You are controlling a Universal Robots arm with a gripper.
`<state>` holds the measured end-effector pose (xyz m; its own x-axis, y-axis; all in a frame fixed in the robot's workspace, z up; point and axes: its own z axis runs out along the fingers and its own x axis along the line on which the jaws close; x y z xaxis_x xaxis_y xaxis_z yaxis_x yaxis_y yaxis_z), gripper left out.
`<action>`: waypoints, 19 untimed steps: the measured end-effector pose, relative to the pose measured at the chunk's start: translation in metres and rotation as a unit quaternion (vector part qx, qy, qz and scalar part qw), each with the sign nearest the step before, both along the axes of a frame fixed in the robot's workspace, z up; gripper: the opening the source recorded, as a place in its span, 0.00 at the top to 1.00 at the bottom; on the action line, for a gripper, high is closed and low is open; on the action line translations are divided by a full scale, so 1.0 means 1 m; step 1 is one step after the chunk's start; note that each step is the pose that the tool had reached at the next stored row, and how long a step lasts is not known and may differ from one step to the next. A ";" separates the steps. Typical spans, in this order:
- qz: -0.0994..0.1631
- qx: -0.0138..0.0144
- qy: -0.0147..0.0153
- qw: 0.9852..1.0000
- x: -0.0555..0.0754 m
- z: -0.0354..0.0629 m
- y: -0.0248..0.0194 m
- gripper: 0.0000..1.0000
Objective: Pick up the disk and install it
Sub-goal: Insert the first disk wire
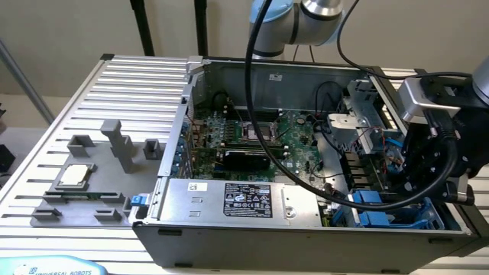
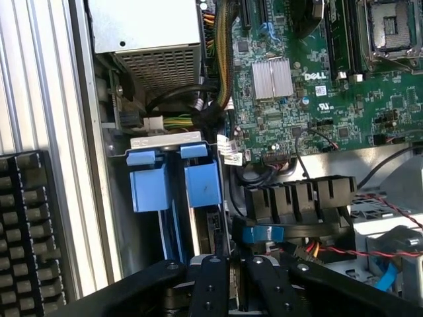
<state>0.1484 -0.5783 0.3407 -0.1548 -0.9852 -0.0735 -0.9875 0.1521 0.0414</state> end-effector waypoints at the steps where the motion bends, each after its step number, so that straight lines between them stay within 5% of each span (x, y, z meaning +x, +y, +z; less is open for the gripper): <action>1: 0.000 0.000 0.002 1.000 0.001 0.0000 0.0000 0.84; 7: 0.000 0.000 0.009 1.000 0.003 -0.0002 -0.0003 0.84; 19: 0.000 0.000 0.009 1.000 0.003 0.0046 -0.0023 0.84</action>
